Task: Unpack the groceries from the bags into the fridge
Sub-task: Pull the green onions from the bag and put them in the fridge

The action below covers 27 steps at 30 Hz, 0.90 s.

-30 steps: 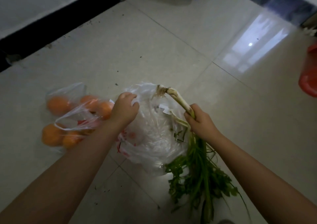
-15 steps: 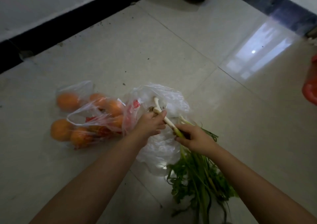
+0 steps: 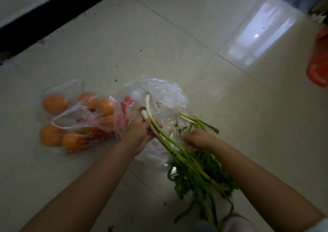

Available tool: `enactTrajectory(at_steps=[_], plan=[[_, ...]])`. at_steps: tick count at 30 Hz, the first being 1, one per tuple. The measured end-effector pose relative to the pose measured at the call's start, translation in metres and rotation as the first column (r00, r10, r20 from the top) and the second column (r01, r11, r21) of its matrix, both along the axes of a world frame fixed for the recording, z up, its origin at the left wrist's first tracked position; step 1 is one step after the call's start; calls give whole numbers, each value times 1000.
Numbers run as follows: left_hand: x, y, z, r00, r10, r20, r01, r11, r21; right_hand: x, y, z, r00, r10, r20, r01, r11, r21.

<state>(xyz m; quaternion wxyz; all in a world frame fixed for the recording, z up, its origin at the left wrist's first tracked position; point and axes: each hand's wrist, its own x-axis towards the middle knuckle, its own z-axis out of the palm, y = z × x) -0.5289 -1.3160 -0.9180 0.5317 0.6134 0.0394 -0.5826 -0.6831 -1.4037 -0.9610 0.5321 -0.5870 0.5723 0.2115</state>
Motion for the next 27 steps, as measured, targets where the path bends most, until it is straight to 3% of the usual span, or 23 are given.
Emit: enactTrajectory(at_steps=[4, 9, 13, 16, 19, 22, 24, 27], plan=[[2, 3, -4, 992, 104, -75, -103, 995, 18, 23, 12, 1, 934, 332, -128, -337, 942, -11], [4, 10, -6, 981, 150, -124, -151, 988, 0, 41, 31, -6, 832, 526, -176, -540, 840, -40], [8, 12, -12, 972, 185, -144, -191, 981, -31, 37, 28, -6, 889, 433, -147, -454, 876, -163], [12, 11, -18, 984, 139, -114, -144, 988, -46, 31, 13, 4, 893, 443, -82, -440, 816, -376], [13, 11, -20, 999, 31, -5, -32, 997, -68, 29, -6, 12, 770, 611, -182, -613, 632, -474], [12, 8, -18, 995, -46, 83, 52, 997, -64, 23, -19, 3, 640, 692, -335, -757, 493, -428], [11, 7, -17, 994, -48, 103, 53, 998, -41, 21, -21, -6, 656, 668, -351, -744, 493, -452], [10, 7, -17, 994, -55, 95, 56, 998, -6, 23, -18, -18, 751, 581, -313, -652, 583, -485]])
